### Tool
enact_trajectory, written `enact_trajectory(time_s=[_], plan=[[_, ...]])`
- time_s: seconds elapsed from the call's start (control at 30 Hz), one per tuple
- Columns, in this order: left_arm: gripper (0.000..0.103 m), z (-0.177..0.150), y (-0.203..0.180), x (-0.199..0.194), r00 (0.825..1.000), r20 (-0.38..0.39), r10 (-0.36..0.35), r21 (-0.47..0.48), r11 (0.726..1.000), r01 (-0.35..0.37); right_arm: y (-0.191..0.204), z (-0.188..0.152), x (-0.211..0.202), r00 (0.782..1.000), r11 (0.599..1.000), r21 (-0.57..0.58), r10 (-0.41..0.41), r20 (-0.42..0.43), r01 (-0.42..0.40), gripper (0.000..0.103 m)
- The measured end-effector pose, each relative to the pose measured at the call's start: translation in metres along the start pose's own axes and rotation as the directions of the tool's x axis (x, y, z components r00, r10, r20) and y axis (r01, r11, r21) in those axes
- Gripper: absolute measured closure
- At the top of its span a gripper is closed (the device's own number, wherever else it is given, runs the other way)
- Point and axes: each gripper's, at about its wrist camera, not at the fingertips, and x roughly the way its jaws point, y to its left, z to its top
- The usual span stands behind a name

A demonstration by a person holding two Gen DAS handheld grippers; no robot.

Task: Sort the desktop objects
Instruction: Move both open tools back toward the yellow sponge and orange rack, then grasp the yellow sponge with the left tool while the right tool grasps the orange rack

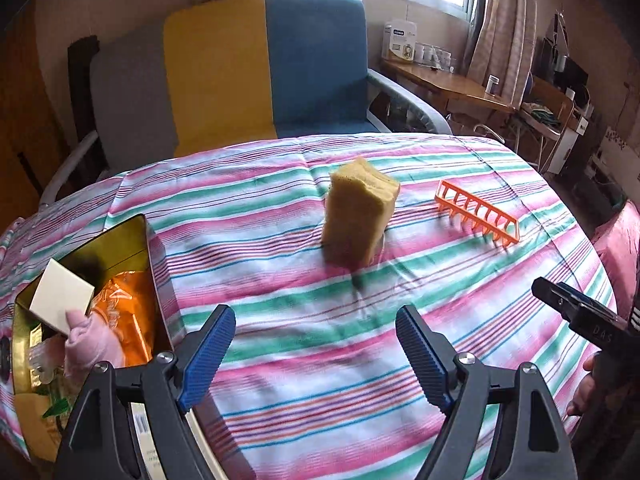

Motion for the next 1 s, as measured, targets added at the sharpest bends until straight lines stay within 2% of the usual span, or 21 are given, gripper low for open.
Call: enact_trajectory(time_s=[0.2, 0.43, 0.6, 0.73, 0.77, 0.83, 0.9, 1.0], plan=[[0.019, 0.047, -0.006, 0.027, 0.997, 0.012, -0.071, -0.012, 0.997, 0.071, -0.013, 0.034, 0.017, 1.000, 1.000, 0.007, -0.010, 0.021, 0.009, 0.016], [0.019, 0.098, 0.003, 0.079, 0.989, -0.009, -0.146, -0.119, 0.982, 0.144, -0.023, 0.089, 0.056, 0.999, 1.000, 0.005, -0.012, 0.030, 0.012, 0.013], [0.019, 0.119, 0.011, 0.121, 0.980, -0.042, -0.196, -0.213, 0.960, 0.183, -0.024, 0.121, 0.099, 1.000, 1.000, 0.006, 0.006, -0.028, -0.006, 0.013], [0.022, 0.119, 0.012, 0.148, 0.955, -0.097, -0.281, -0.281, 0.928, 0.244, -0.019, 0.127, 0.128, 0.996, 1.000, -0.001, 0.014, -0.093, -0.015, 0.013], [0.024, 0.115, 0.009, 0.152, 0.941, -0.111, -0.320, -0.283, 0.918, 0.279, -0.017, 0.126, 0.134, 0.994, 1.000, -0.002, 0.020, -0.111, -0.021, 0.013], [0.026, 0.103, -0.001, 0.153, 0.925, -0.138, -0.353, -0.255, 0.916, 0.311, -0.010, 0.118, 0.140, 0.989, 0.999, -0.029, 0.037, -0.146, -0.042, 0.013], [0.028, 0.087, -0.012, 0.148, 0.919, -0.155, -0.364, -0.197, 0.922, 0.332, -0.001, 0.106, 0.139, 0.988, 0.995, -0.083, 0.034, -0.150, -0.046, 0.013], [0.032, 0.071, -0.020, 0.130, 0.933, -0.129, -0.336, -0.103, 0.940, 0.325, 0.013, 0.085, 0.130, 0.988, 0.983, -0.176, 0.030, -0.153, -0.057, 0.016]])
